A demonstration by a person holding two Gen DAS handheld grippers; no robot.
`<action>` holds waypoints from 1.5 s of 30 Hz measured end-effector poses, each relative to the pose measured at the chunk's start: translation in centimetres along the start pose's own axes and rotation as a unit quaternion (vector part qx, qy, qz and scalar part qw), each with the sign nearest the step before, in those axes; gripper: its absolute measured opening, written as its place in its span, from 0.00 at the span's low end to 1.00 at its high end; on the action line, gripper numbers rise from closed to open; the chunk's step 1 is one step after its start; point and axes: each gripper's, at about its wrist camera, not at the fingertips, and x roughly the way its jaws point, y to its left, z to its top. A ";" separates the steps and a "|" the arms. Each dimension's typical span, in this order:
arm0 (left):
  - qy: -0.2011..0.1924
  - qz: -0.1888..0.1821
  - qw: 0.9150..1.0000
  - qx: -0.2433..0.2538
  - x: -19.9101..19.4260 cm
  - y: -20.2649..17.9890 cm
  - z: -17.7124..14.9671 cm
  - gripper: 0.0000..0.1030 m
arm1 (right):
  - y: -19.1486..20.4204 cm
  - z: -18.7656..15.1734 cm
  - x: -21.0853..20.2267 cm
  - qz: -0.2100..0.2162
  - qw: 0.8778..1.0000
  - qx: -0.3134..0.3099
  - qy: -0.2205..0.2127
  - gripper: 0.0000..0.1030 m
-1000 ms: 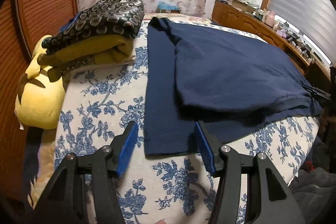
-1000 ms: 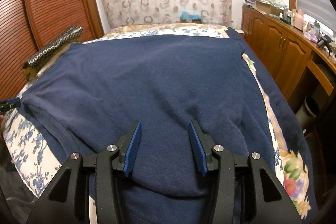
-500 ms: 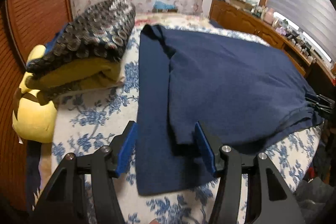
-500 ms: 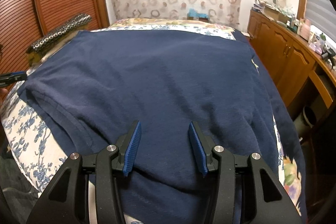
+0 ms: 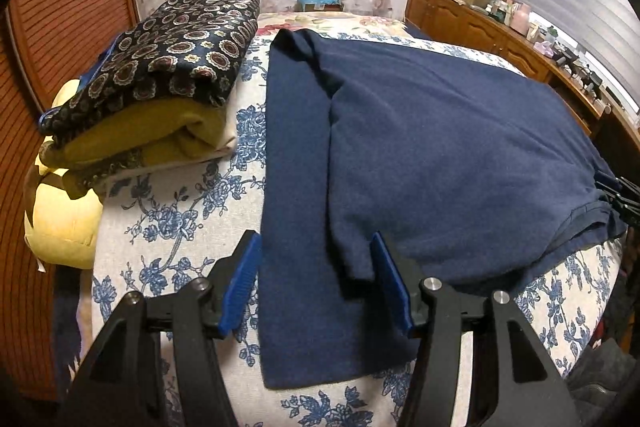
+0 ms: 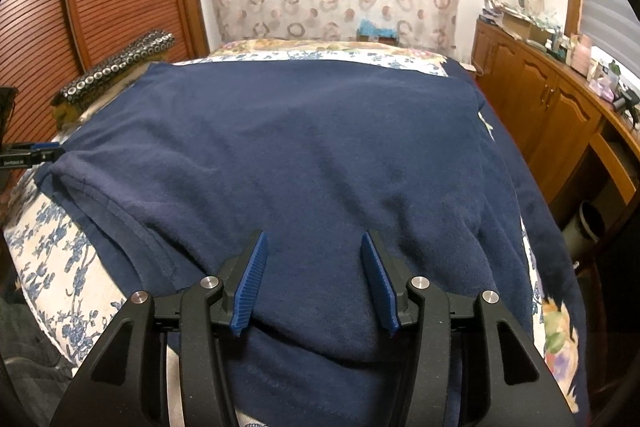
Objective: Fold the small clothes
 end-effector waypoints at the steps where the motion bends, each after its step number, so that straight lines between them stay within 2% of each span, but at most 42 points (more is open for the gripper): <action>1: -0.001 -0.001 1.000 0.000 0.0 0.0 0.0 0.55 | 0.0 0.0 0.0 0.000 1.000 0.000 0.001 0.49; 10: -0.005 -0.007 1.000 0.017 0.2 -0.7 0.0 0.54 | 0.3 0.1 0.2 -0.004 1.000 -0.004 -0.003 0.51; 12: -0.008 -0.010 1.000 0.021 0.2 -0.9 0.0 0.49 | 0.4 0.1 0.2 -0.004 1.000 -0.003 -0.003 0.51; 20: -0.009 -0.039 0.999 0.030 0.1 -1.9 0.3 0.09 | 0.2 0.0 0.2 -0.004 1.000 -0.005 -0.005 0.53; 22: -0.027 -0.039 0.999 0.027 -0.5 -2.2 0.5 0.07 | 0.1 0.0 0.1 -0.003 1.000 -0.004 -0.008 0.53; 26: -0.082 -0.059 0.995 0.007 -2.9 -2.4 1.3 0.06 | 0.0 0.2 0.2 -0.005 1.000 -0.006 -0.007 0.53; 30: -0.113 -0.083 0.990 0.018 -4.8 -3.8 2.9 0.06 | -0.2 0.2 0.2 -0.006 1.000 -0.011 0.002 0.54; 37: -0.150 -0.129 0.978 0.067 -6.8 -8.6 6.4 0.05 | -0.8 0.4 -0.5 -0.009 1.000 0.002 0.003 0.55; 45: -0.167 -0.187 0.958 0.136 -8.0 -15.6 11.0 0.05 | -2.5 0.6 -2.8 -0.014 1.000 0.009 -0.020 0.55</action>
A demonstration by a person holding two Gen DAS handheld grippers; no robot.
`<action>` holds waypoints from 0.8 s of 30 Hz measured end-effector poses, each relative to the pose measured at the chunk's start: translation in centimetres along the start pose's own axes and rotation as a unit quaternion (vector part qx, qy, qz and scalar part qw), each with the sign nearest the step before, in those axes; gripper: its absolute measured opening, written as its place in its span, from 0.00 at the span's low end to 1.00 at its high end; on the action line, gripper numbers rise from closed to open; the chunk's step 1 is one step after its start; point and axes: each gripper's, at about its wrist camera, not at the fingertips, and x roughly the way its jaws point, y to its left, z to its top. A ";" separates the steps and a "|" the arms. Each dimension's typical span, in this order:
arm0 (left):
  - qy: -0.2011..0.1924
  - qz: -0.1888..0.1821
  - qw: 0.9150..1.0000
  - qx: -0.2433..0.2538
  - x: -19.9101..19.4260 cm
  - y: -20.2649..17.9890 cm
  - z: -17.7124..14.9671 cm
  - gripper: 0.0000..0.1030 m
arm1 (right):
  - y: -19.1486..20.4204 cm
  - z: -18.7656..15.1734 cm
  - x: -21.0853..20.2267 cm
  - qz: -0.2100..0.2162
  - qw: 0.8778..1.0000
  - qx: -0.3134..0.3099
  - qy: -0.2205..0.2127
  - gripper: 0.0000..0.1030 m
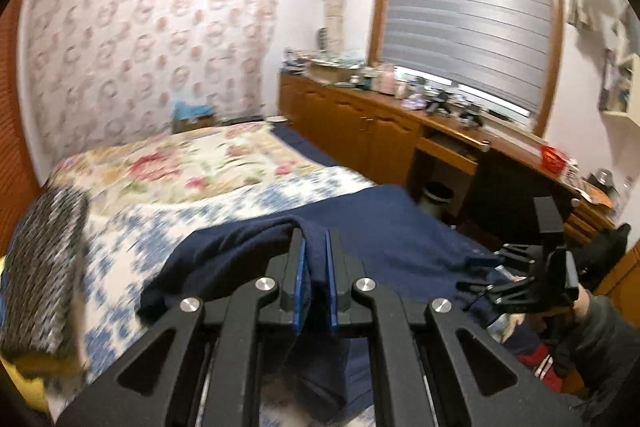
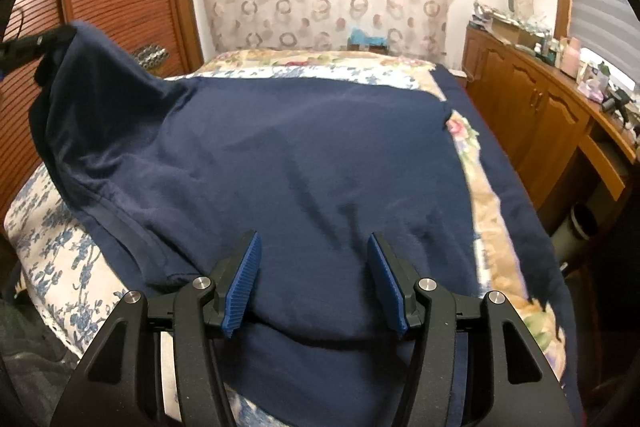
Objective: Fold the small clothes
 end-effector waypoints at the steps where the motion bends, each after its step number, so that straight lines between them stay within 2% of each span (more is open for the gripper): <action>1: 0.001 -0.007 1.000 0.006 0.4 -0.6 0.6 0.05 | -0.3 0.0 -0.3 -0.002 1.000 0.002 -0.003 0.55; 5: 0.005 -0.033 0.999 0.032 2.2 -3.4 2.6 0.05 | -1.2 -0.1 -1.7 -0.009 1.000 0.010 -0.016 0.55; 14: 0.015 -0.067 0.995 0.071 3.8 -9.2 4.9 0.06 | -2.9 -0.3 -3.5 -0.025 0.999 0.022 -0.032 0.55; 17: 0.034 -0.081 0.994 0.071 4.5 -10.3 5.2 0.09 | -3.1 -0.4 -3.8 -0.025 0.999 0.024 -0.036 0.55; 18: 0.034 -0.085 0.993 0.071 4.6 -10.4 5.2 0.11 | -3.2 -0.4 -3.9 -0.026 0.999 0.024 -0.036 0.55; 20: 0.031 -0.084 0.993 0.076 4.5 -10.5 4.9 0.33 | -3.3 -0.3 -3.9 -0.026 0.999 0.024 -0.037 0.55; 24: 0.036 -0.071 0.994 0.077 4.5 -9.8 4.0 0.48 | -3.2 -0.3 -3.9 -0.024 0.999 0.023 -0.038 0.55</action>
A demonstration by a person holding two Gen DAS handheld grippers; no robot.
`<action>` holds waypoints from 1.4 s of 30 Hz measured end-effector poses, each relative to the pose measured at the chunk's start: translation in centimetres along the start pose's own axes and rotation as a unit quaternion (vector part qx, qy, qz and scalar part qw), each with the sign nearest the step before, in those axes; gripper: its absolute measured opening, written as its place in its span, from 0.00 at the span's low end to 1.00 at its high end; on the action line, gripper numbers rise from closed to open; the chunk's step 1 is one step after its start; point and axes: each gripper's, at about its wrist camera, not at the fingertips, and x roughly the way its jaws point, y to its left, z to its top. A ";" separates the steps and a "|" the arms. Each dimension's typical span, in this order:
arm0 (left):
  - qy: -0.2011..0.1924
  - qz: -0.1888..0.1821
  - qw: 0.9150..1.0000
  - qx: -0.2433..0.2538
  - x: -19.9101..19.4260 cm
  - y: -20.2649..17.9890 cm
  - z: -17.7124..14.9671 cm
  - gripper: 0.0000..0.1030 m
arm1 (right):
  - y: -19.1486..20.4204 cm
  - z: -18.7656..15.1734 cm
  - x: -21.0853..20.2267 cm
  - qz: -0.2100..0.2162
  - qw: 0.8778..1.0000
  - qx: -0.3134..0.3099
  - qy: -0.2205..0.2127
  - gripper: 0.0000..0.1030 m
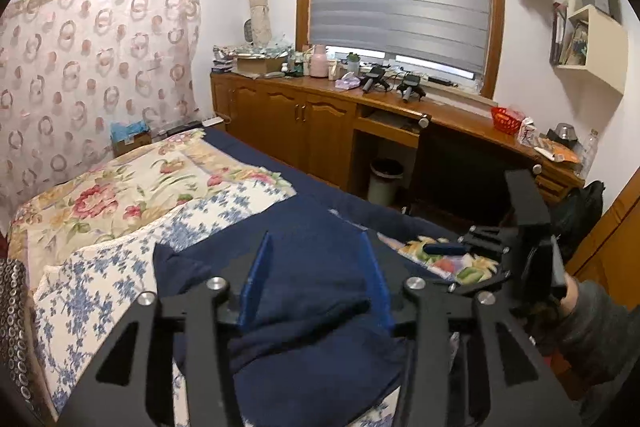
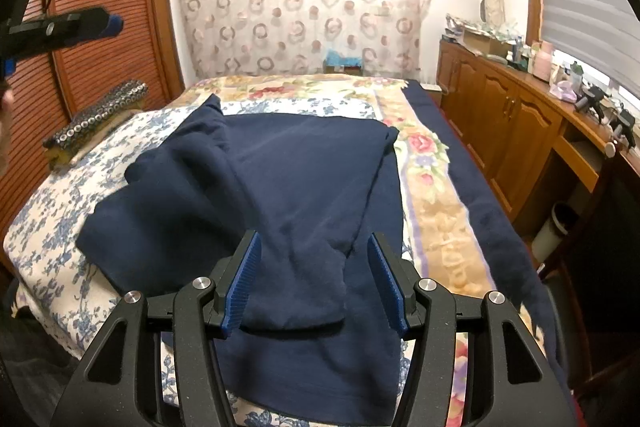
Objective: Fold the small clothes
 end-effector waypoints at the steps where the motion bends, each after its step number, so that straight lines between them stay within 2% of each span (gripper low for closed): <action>1: 0.002 0.002 1.000 -0.004 0.0 0.3 -0.4 0.53 | 0.0 0.1 0.0 0.001 1.000 -0.001 0.000 0.55; 9: 0.021 0.045 0.998 -0.033 -0.9 4.1 -4.9 0.55 | 2.0 1.1 1.9 0.024 0.999 -0.024 0.008 0.55; 14: 0.030 0.077 0.995 -0.058 -1.2 6.3 -7.8 0.55 | 2.9 1.1 4.3 0.041 0.998 -0.041 0.038 0.55; 22: 0.037 0.093 0.991 -0.091 -1.2 8.6 -10.9 0.55 | 3.3 0.5 7.1 0.055 0.993 -0.067 0.083 0.54; 25: 0.036 0.091 0.990 -0.100 -1.3 8.9 -11.6 0.55 | 3.5 0.3 7.3 0.058 0.992 -0.077 0.086 0.42; 27: 0.035 0.091 0.989 -0.107 -1.4 9.1 -12.0 0.55 | 3.8 0.2 7.2 0.064 0.991 -0.086 0.085 0.26; 28: 0.035 0.095 0.989 -0.109 -1.4 9.2 -12.1 0.55 | 3.9 0.2 7.2 0.067 0.990 -0.092 0.084 0.13; 30: 0.036 0.100 0.988 -0.112 -1.4 9.4 -12.2 0.55 | 4.3 0.2 6.9 0.066 0.989 -0.104 0.078 0.08; 32: 0.035 0.104 0.987 -0.114 -1.4 9.5 -12.3 0.55 | 4.4 0.5 6.0 0.069 0.991 -0.103 0.058 0.06; 38: 0.034 0.107 0.987 -0.115 -1.4 9.7 -12.4 0.55 | 5.1 2.3 2.5 0.079 0.991 -0.102 -0.014 0.05; 42: 0.033 0.111 0.987 -0.113 -1.3 9.6 -12.4 0.55 | 5.7 3.4 1.1 0.073 0.991 -0.110 -0.035 0.05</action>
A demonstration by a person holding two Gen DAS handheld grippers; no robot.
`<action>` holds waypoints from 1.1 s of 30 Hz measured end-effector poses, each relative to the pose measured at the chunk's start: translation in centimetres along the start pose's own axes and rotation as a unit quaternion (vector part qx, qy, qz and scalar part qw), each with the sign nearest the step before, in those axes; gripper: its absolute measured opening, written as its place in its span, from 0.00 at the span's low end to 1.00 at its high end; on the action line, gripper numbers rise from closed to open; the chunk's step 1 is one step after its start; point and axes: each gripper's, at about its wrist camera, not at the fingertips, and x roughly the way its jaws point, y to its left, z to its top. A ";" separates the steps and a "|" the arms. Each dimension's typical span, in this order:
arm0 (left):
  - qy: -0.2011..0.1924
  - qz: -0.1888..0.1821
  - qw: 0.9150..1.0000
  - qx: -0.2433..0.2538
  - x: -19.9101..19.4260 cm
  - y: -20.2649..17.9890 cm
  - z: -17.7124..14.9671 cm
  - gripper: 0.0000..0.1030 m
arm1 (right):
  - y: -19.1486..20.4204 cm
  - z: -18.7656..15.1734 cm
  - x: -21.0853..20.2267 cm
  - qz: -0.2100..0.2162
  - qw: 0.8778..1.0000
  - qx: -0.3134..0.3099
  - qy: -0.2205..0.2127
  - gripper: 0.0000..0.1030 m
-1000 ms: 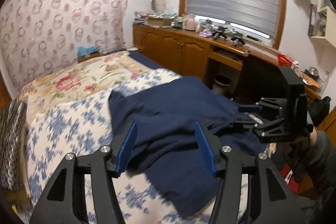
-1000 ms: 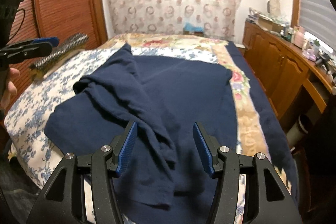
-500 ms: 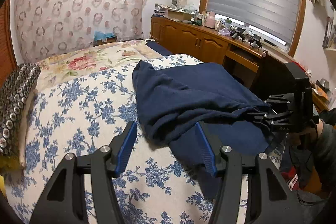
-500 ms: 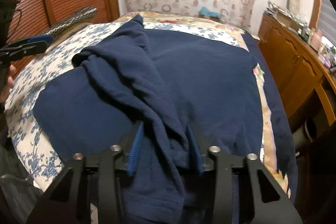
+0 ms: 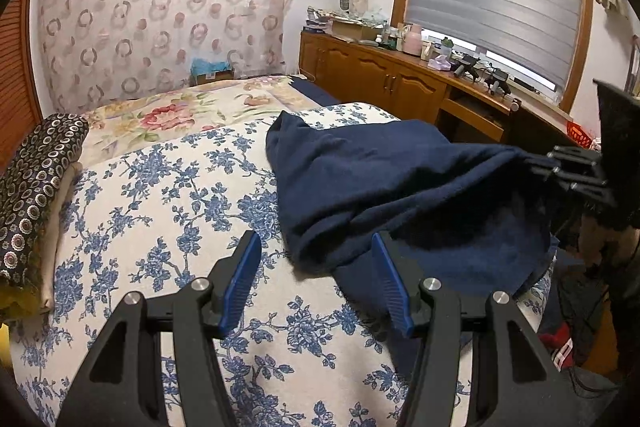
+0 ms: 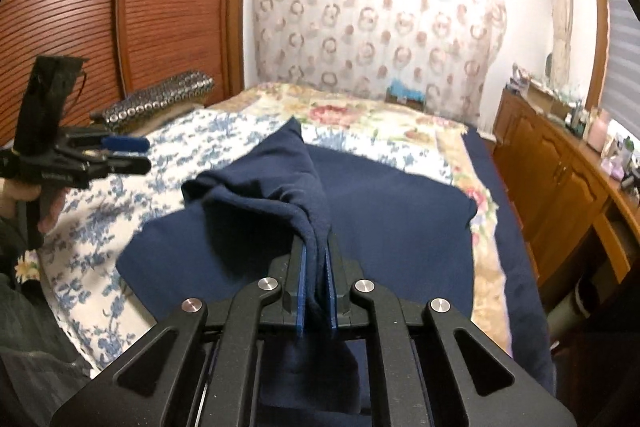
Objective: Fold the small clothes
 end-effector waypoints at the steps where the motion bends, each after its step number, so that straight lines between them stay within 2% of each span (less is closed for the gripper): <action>1: 0.000 0.001 1.000 0.000 0.0 0.0 0.0 0.55 | -0.1 0.2 -0.2 -0.002 1.000 0.000 -0.003 0.05; 7: 0.001 0.002 1.000 -0.001 0.1 0.1 -0.1 0.55 | -1.2 0.9 -1.2 -0.028 0.999 0.014 -0.006 0.05; 10: 0.000 0.002 1.000 0.001 0.1 0.0 -0.1 0.55 | -2.5 0.0 -0.6 -0.048 0.998 0.024 0.019 0.05; 17: -0.001 0.003 1.000 0.003 0.1 0.0 -0.2 0.55 | -4.3 -4.1 1.9 -0.057 0.993 0.055 0.084 0.07; 18: -0.002 0.003 1.000 0.003 0.0 0.0 -0.2 0.55 | -4.4 -4.5 2.1 -0.057 0.993 0.059 0.089 0.12; 21: -0.003 0.005 1.000 0.001 -0.1 0.1 -0.2 0.55 | -4.1 -4.9 2.0 -0.063 0.992 0.054 0.095 0.19; 25: -0.008 0.008 1.000 -0.003 -0.4 0.4 -0.3 0.55 | -3.6 -4.0 1.0 -0.065 0.993 0.046 0.081 0.45; 29: -0.013 0.011 1.000 -0.006 -0.9 0.7 -0.2 0.55 | -2.3 -2.0 0.2 -0.047 0.997 0.027 0.053 0.51; 33: -0.017 0.015 1.000 -0.009 -1.3 1.0 -0.2 0.55 | -0.7 -0.2 1.5 -0.028 0.998 0.005 0.048 0.53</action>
